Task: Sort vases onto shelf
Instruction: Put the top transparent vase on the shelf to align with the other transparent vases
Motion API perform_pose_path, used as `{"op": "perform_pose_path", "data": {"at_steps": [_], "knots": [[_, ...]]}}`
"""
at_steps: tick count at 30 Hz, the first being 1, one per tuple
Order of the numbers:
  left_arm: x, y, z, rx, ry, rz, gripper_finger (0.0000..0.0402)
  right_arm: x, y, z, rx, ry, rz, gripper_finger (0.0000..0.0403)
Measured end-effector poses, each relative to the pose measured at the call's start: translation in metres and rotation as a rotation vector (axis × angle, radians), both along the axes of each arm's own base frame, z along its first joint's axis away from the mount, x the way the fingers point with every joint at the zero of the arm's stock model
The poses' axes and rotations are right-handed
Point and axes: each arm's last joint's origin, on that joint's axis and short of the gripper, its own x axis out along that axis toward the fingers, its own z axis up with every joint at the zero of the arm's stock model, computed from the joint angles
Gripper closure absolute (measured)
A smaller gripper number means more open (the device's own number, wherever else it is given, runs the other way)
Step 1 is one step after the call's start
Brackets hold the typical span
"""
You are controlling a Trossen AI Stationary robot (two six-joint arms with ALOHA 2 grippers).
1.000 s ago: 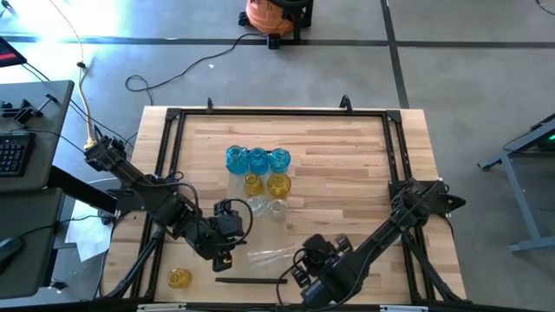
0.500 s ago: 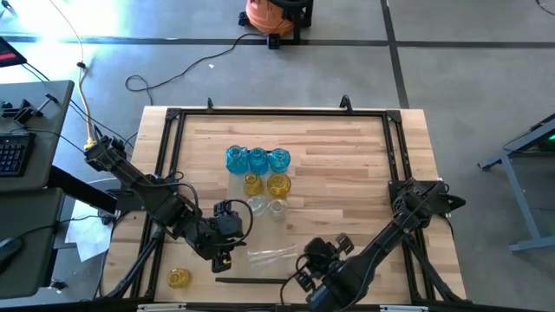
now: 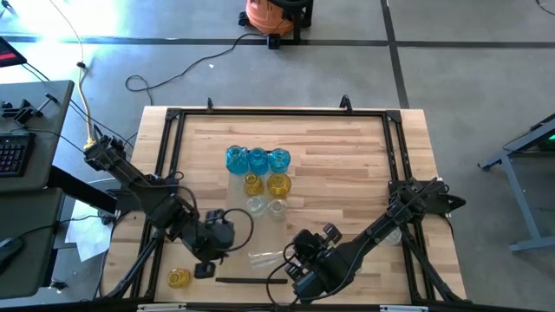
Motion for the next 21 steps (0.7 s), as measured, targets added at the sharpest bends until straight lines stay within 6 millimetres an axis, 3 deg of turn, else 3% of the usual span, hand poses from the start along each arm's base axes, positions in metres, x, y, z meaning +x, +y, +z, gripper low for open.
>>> {"op": "perform_pose_path", "data": {"at_steps": [3,8,16,21], "knots": [[-0.017,-0.001,0.002,0.026,0.063,-0.047,0.0353,0.001,0.001,0.000,0.011,-0.008,0.004,0.0320],[-0.025,-0.004,0.015,-0.024,-0.012,-0.098,0.0395,0.007,0.003,0.001,0.038,-0.051,0.024,0.0341],[-0.024,-0.001,0.018,-0.044,-0.025,-0.111,0.0401,0.025,-0.003,0.003,0.064,-0.126,0.078,0.0397],[-0.024,-0.002,0.017,-0.059,-0.011,-0.115,0.0401,0.031,-0.009,0.003,0.063,-0.115,0.092,0.0393]]}}
